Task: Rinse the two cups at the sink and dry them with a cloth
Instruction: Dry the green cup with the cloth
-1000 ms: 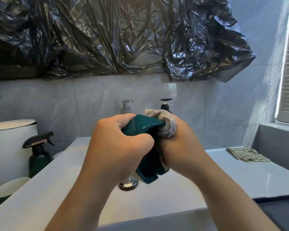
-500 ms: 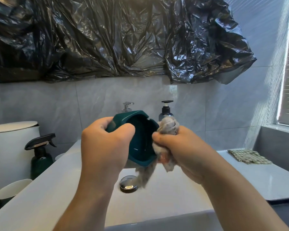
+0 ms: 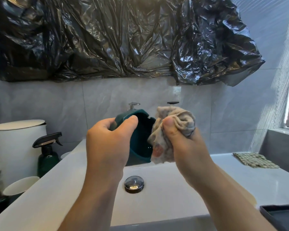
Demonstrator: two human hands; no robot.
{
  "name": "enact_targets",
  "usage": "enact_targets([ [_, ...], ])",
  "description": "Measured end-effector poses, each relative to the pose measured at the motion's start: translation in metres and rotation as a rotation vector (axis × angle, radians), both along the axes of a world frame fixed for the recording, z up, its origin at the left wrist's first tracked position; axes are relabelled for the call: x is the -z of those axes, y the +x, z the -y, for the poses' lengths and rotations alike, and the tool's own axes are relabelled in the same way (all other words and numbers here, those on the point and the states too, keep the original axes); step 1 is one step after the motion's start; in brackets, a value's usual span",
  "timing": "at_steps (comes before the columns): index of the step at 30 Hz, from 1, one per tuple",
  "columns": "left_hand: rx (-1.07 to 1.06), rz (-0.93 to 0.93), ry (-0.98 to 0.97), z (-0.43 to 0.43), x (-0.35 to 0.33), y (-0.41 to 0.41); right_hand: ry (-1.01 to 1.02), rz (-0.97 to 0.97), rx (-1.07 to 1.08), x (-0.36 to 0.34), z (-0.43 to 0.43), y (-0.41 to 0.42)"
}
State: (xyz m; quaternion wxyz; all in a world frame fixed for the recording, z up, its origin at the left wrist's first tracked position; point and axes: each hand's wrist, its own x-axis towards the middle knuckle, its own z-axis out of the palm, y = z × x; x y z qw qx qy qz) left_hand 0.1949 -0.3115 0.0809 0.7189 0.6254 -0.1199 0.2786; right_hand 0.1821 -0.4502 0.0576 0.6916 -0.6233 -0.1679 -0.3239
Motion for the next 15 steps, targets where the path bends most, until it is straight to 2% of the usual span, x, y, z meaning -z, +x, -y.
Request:
enact_targets([
  [5, -0.07, 0.188, 0.121, 0.01, 0.005, -0.012, -0.101, -0.305, -0.024, 0.003, 0.0, 0.008],
  [8, -0.097, 0.192, 0.152, 0.012, 0.009, -0.01, -0.386, -0.429, 0.146, 0.0, 0.008, 0.002],
  [10, -0.087, 0.14, 0.105, 0.01, 0.01, -0.006, -0.532, -0.422, 0.348, -0.007, 0.011, -0.005],
  [15, -0.012, -0.005, 0.008, 0.005, 0.009, 0.001, -0.48, -0.328, 0.632, -0.021, 0.032, -0.014],
])
